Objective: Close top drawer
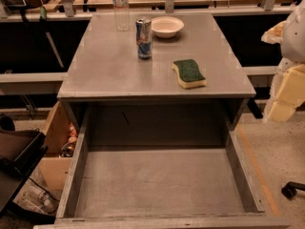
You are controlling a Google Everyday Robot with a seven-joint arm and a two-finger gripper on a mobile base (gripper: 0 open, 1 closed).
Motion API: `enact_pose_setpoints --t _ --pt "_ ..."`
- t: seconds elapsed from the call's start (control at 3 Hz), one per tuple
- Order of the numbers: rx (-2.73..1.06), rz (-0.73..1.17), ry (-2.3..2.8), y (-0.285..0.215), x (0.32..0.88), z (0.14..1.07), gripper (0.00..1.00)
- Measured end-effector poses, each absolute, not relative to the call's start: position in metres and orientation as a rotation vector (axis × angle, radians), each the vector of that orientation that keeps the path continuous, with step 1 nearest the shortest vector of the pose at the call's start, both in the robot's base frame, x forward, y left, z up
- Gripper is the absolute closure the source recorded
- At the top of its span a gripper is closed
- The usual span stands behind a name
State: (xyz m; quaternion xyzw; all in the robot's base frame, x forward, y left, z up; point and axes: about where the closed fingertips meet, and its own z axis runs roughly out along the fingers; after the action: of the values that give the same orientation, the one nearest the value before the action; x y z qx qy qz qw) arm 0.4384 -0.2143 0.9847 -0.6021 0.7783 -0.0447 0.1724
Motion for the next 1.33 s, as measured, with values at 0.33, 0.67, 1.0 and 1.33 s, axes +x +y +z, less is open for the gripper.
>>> enact_pose_setpoints --t 0.33,0.67,1.0,1.33 --pt "-1.708 -0.127 2.208 -0.214 0.438 0.985 0.00" --pt "-1.685 -0.126 2.234 -0.223 0.444 0.981 0.00" --pt "-1.684 -0.126 2.235 -0.224 0.444 0.981 0.00" --pt "-1.676 -0.118 2.204 -0.226 0.422 0.968 0.18"
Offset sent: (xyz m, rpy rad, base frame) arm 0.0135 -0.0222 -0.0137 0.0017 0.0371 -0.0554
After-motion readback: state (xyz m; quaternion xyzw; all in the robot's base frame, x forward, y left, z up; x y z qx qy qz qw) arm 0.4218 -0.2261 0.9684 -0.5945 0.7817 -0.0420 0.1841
